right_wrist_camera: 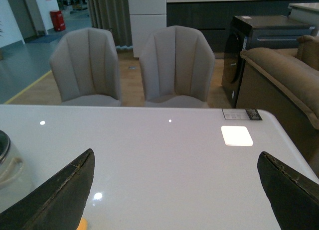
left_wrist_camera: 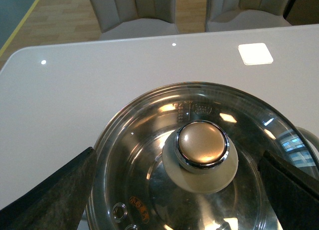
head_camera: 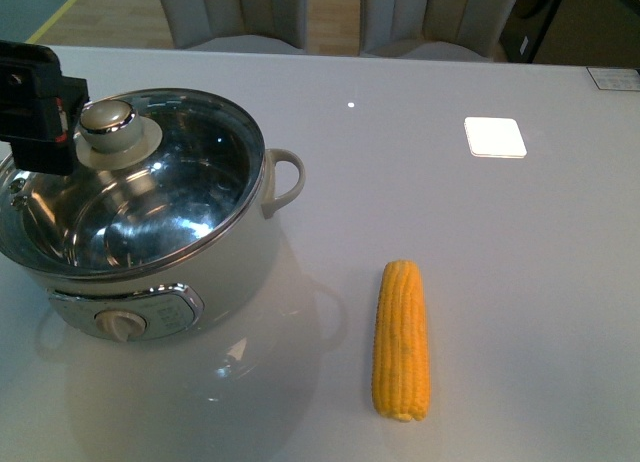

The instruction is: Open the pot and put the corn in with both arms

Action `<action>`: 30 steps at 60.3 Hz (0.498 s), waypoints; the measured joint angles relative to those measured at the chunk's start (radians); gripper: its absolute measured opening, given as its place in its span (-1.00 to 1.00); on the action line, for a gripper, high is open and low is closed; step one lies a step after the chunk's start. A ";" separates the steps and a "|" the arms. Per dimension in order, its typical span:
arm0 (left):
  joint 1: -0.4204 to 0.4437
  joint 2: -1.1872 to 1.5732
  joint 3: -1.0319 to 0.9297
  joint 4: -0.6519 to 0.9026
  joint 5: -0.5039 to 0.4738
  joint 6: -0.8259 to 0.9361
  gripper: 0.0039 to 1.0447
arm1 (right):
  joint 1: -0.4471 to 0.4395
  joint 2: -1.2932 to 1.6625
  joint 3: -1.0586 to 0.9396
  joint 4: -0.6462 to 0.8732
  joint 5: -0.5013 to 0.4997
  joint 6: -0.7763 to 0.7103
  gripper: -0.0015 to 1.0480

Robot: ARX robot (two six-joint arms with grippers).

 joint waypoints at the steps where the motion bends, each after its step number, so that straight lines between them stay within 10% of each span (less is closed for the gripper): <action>1: -0.001 0.008 0.003 0.005 0.000 0.000 0.88 | 0.000 0.000 0.000 0.000 0.000 0.000 0.83; 30: -0.055 0.314 0.161 0.143 -0.042 -0.023 0.88 | 0.000 0.000 0.000 0.000 0.000 0.000 0.83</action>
